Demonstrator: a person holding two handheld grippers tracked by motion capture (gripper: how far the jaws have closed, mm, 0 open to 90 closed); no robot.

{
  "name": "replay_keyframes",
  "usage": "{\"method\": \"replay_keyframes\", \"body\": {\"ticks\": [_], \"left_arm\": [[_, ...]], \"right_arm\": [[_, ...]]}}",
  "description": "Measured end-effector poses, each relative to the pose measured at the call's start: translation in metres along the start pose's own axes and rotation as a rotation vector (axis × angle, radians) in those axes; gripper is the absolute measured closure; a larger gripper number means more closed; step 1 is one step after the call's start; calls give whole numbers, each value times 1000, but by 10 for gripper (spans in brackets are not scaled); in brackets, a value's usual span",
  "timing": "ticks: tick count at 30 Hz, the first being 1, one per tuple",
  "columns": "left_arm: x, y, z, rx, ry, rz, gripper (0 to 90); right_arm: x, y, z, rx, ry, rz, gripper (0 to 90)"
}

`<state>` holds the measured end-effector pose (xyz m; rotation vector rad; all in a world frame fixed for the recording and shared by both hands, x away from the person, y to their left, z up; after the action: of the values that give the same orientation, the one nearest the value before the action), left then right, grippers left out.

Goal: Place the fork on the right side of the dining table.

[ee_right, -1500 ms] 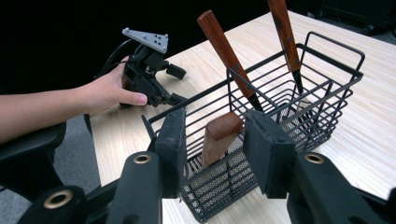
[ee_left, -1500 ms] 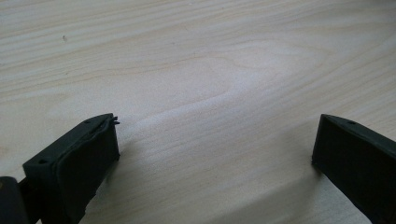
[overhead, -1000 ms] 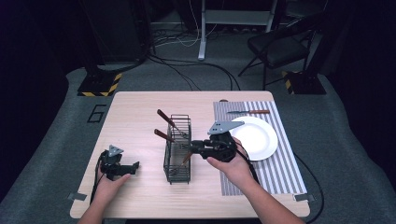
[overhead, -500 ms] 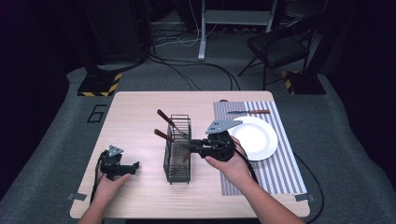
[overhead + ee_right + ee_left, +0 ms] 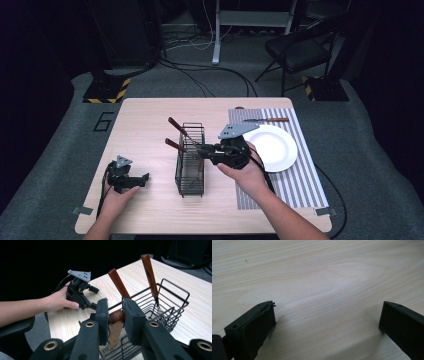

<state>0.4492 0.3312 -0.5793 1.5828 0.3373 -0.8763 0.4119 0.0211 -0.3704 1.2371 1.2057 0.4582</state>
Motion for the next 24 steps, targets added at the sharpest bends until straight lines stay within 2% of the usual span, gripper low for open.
{"method": "replay_keyframes", "body": {"ticks": [18,24], "left_arm": [[0,0,0,0,0,1,2],[0,0,0,0,0,1,2]], "right_arm": [[-16,34,-8,-64,-8,19,744],[-25,48,-10,-60,-7,37,744]]}}
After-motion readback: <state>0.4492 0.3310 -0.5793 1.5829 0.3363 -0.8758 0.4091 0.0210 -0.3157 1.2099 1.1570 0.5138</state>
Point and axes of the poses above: each handheld gripper's, and its own axes: x roughly forward along the jaws, y roughly out of its top, z roughly to its right, the point moved 7 cm from there along x, roughly forward along the jaws, and after that the axes turned 1 degree about -x, right-handed, at the moved point
